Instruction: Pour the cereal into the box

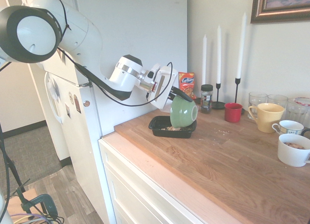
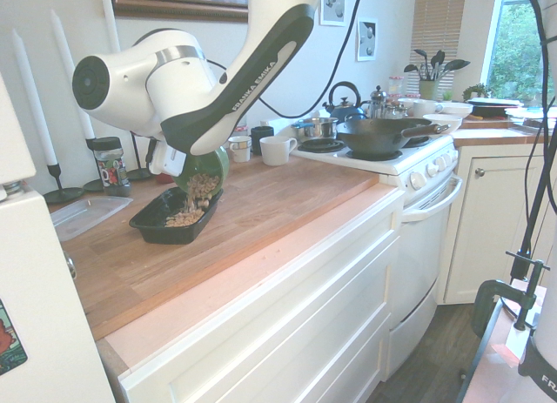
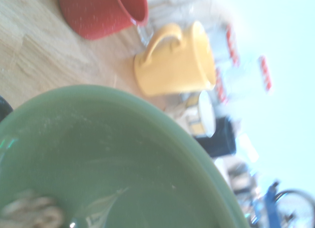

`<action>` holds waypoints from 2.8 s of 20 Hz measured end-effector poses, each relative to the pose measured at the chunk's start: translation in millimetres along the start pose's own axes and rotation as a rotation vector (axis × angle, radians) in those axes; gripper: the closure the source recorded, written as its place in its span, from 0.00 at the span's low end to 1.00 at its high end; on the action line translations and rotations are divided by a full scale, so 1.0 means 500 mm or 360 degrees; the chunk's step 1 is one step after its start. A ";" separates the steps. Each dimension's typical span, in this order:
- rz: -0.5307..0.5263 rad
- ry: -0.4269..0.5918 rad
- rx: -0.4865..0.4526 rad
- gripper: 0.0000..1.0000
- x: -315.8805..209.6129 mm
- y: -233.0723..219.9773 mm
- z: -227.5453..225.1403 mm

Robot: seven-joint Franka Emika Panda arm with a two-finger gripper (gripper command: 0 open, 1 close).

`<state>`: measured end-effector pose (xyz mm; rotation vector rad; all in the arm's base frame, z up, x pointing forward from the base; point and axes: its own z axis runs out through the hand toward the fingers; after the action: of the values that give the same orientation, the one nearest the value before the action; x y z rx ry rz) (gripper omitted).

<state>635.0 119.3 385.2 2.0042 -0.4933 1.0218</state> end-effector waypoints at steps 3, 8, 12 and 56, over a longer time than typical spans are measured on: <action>-0.0033 0.0063 -0.0011 1.00 0.000 -0.011 -0.009; -0.0011 0.0233 -0.0017 1.00 0.024 -0.013 -0.020; 0.0004 0.0242 -0.0032 1.00 0.024 -0.012 -0.022; 0.1530 -0.2074 0.1002 1.00 -0.089 0.454 0.719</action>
<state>637.3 -305.5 338.4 2.8967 -2.1789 0.1222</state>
